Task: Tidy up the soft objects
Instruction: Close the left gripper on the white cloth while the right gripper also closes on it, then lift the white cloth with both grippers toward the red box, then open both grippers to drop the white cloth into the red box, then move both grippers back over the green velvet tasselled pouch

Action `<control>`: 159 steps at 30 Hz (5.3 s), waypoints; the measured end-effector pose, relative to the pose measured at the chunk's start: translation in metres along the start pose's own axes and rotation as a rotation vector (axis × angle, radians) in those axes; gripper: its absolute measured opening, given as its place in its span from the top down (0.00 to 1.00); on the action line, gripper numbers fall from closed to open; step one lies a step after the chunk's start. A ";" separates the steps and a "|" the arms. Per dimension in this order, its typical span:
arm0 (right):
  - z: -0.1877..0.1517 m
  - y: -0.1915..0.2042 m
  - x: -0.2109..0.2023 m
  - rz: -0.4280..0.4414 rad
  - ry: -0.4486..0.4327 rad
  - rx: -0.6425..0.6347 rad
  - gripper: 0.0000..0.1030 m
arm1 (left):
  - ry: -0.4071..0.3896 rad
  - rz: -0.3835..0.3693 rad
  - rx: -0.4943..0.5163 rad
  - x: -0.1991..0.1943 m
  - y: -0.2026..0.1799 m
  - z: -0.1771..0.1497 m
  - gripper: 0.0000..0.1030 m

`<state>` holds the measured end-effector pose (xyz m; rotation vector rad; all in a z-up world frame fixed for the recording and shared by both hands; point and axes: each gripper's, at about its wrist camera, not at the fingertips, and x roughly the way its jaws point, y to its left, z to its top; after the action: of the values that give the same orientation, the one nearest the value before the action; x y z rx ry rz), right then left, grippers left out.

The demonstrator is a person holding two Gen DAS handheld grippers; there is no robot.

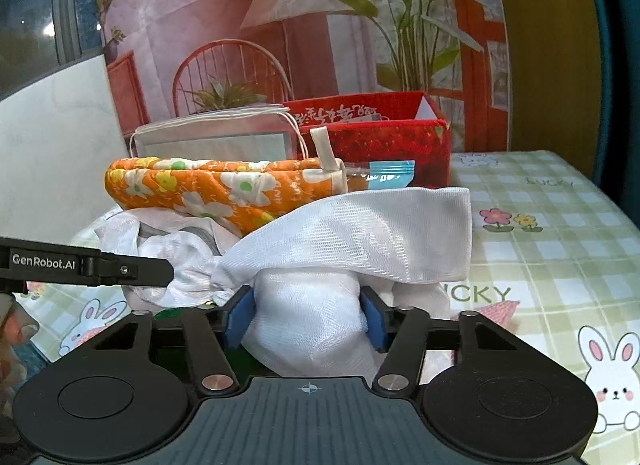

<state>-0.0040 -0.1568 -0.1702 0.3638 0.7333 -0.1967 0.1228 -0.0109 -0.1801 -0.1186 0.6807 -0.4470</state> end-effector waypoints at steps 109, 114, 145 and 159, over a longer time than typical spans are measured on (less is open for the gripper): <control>0.178 -0.032 0.103 0.020 -0.084 -0.193 0.77 | -0.061 0.015 0.213 0.050 0.018 0.179 0.60; 0.172 -0.035 0.073 0.039 -0.105 -0.177 0.74 | -0.100 0.031 0.248 0.015 0.011 0.164 0.60; 0.000 0.029 -0.061 0.187 0.150 -0.218 0.45 | 0.159 -0.159 0.041 -0.044 -0.010 -0.008 0.60; -0.015 0.030 -0.025 0.216 0.345 -0.202 0.52 | 0.197 -0.175 0.007 -0.033 -0.007 -0.018 0.60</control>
<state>-0.0228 -0.1215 -0.1557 0.2834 1.0372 0.1480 0.0868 -0.0025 -0.1729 -0.1295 0.8659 -0.6344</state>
